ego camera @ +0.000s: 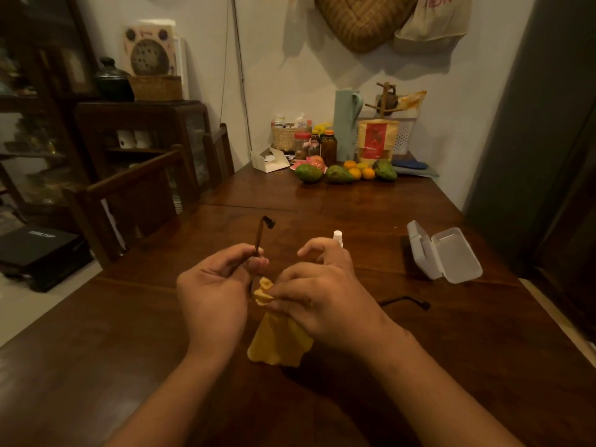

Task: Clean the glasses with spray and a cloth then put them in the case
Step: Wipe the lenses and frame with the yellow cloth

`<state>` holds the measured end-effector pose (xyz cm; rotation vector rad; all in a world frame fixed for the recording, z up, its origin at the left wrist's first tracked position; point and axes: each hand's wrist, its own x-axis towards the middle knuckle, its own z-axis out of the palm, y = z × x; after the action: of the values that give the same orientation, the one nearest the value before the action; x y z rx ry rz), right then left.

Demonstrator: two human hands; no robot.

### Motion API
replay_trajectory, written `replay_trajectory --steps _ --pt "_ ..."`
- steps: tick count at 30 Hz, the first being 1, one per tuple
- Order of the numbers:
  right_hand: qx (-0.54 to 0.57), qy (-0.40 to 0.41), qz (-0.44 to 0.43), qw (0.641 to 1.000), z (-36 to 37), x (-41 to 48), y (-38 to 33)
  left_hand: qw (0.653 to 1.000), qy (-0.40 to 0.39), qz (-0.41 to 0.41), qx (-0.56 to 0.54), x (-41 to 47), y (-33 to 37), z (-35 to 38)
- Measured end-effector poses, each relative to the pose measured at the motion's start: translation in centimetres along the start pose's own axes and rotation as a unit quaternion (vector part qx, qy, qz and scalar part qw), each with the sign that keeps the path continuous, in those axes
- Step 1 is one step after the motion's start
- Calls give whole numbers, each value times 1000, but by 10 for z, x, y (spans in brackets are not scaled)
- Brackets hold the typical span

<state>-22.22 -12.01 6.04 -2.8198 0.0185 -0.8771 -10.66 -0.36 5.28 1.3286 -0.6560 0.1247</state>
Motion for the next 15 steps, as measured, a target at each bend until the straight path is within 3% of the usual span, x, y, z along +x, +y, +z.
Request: replay_trajectory --steps 5,10,15 --pt "55 -46 -13 997 -6 2 3 1000 7 -1 -2 1 3 -3" --pt "22 29 12 999 -9 3 4 999 4 -13 -45 0 3 1" --pt "-10 27 -5 1000 0 0 -5 999 -7 -29 -42 -1 -2 1"
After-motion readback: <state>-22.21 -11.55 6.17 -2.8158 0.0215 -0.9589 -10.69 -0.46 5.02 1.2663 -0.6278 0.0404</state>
